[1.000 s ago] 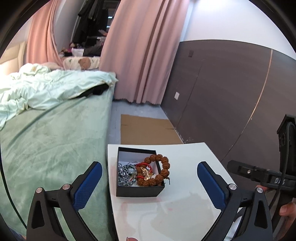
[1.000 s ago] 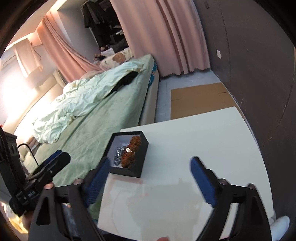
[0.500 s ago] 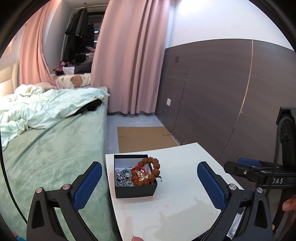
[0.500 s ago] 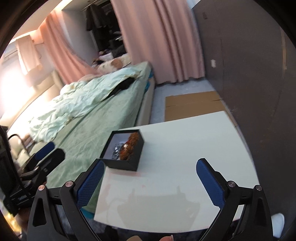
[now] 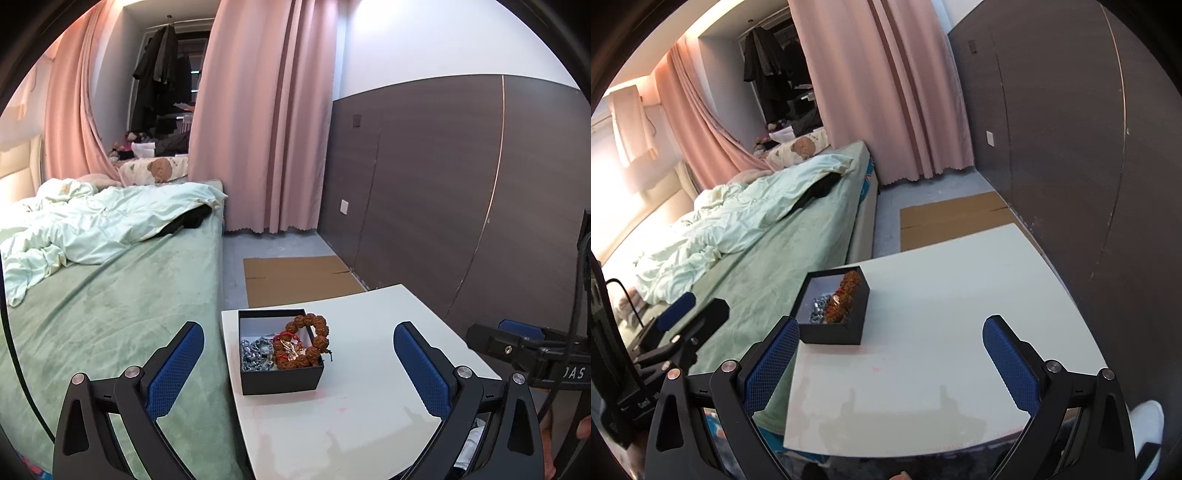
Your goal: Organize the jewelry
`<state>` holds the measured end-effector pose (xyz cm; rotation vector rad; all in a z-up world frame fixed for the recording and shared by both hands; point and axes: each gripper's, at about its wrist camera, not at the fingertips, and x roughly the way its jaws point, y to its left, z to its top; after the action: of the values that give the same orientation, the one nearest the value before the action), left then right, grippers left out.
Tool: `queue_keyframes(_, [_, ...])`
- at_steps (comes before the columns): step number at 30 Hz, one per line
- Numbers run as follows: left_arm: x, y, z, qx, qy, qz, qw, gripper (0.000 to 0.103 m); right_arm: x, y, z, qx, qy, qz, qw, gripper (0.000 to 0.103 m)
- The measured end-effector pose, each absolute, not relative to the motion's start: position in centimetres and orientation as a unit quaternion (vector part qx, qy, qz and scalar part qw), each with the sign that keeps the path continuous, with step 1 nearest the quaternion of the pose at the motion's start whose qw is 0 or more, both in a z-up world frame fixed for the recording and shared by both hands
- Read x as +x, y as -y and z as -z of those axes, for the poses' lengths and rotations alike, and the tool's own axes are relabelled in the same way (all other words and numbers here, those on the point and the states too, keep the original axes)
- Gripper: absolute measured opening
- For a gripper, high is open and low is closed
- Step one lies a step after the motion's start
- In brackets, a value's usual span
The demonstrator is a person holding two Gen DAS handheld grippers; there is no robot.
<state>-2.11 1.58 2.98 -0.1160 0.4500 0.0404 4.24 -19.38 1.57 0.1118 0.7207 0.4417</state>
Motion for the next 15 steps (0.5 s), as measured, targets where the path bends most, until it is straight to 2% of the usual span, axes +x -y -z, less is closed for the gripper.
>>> queue_keyframes(15, [-2.35, -2.12, -3.00, -0.075, -0.221, -0.024, 0.972, 0.102, 3.74, 18.93, -1.52, 0.034, -0.351, -0.199, 0.914, 0.100])
